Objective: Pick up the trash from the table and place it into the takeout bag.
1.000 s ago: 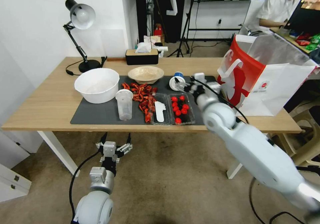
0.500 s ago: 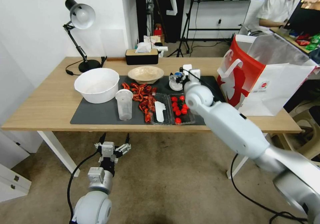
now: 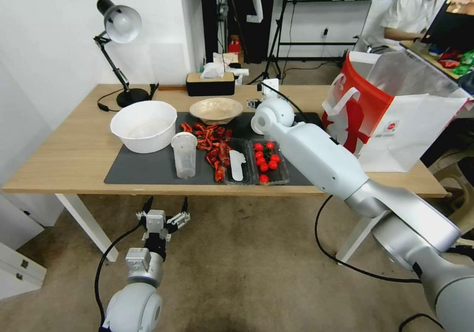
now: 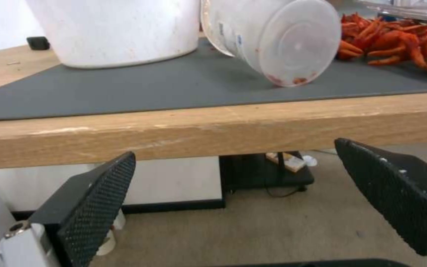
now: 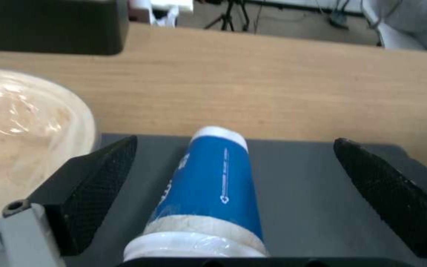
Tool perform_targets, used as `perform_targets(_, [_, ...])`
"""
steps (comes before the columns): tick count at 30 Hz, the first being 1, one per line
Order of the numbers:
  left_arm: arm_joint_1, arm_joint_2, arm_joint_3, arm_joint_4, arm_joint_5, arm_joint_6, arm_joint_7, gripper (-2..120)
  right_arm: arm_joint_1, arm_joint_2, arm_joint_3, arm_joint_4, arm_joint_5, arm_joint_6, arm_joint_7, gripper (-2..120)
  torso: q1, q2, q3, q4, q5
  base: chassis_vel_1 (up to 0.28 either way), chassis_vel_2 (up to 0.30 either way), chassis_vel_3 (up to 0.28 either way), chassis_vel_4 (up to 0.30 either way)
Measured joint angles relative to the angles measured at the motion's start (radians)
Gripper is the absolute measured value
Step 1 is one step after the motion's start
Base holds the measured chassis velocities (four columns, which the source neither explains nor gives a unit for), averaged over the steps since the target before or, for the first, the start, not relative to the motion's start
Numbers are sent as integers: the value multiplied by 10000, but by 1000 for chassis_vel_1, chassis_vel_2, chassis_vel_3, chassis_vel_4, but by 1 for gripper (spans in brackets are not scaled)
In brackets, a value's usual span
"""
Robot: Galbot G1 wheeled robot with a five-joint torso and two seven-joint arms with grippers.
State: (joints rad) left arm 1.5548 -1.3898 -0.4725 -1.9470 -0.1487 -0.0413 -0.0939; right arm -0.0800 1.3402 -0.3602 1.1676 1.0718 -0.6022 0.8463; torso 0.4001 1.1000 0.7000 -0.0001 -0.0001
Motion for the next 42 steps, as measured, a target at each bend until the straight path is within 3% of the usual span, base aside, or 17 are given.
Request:
perform_targets(12, [-53, 43, -20, 53, -42, -57, 55, 100, 146, 927, 371, -1281, 769, -542, 630, 100, -1, 0, -1, 1, 0, 0, 0, 0, 0])
perform_targets(37, [-14, 127, -57, 87, -92, -170, 60, 100, -159, 956, 466, -1398, 1049, -575, 1092, 100, -1, 0, 0, 0, 1, 0, 0, 0, 0])
perform_targets(42, [10, 122, -81, 57, -92, -176, 56, 100, -164, 957, 478, -1399, 1171, -575, 1143, 92, -1, 0, 0, 1, 1, 0, 0, 0, 0])
